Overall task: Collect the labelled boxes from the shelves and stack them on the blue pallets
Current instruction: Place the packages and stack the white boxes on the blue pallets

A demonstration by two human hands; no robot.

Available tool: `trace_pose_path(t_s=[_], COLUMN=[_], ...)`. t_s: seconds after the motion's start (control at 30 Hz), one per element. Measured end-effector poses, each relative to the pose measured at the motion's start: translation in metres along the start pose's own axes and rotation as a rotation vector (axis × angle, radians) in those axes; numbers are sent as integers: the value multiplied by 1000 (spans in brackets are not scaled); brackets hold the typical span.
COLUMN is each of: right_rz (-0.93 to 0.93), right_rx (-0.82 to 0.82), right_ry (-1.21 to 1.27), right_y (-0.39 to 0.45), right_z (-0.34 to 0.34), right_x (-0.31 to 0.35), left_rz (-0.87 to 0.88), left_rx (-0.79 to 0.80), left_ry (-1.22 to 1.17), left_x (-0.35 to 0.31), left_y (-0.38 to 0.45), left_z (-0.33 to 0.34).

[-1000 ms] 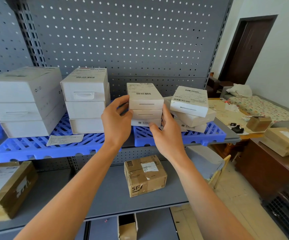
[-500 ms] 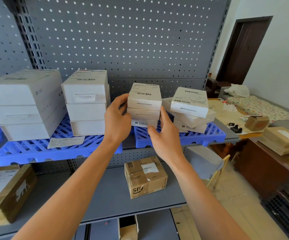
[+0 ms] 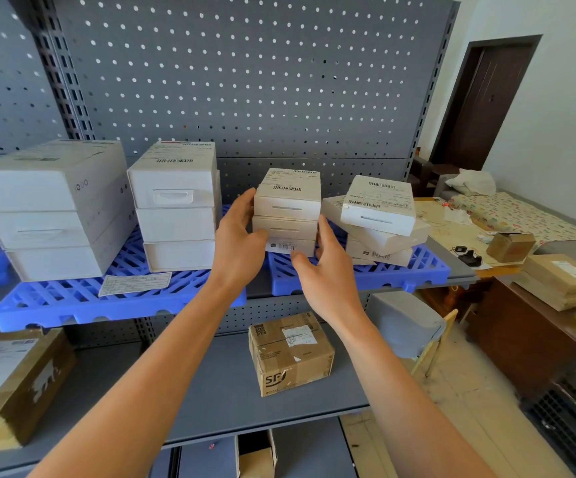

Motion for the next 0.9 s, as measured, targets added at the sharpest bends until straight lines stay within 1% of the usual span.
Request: trace_pose_path(t_s=[0.27,0.5,0.63,0.73,0.9], right_rz=[-6,-1,-8,-17,-38], right_rx=[-36,-23,-14,-16,-23], right_ry=[33,72,65,52,21], right_y=[10,2,-4,-5,-6], right_z=[-12,-16,-18,-21,-24], right_x=[-3,-9,-11,-13,-11], left_rz=[61,109,108,70,81], left_rx=[-23,-49,-43,-39,-15], left_ry=[-22,2,84,146,164], left_x=[-16,-13,-2,1,-1], left_y=[-11,-23,-25,-21,-19], left_z=[6,8,9,8,10])
Point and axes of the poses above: each hand's wrist, its own y-axis towards the middle knuckle, its own z-axis out of the palm, x = y × z, the point moved 4 cm from there along y, towards the middle knuckle, and after that the axes turned 1 degree about x, right-handed, at the moved point
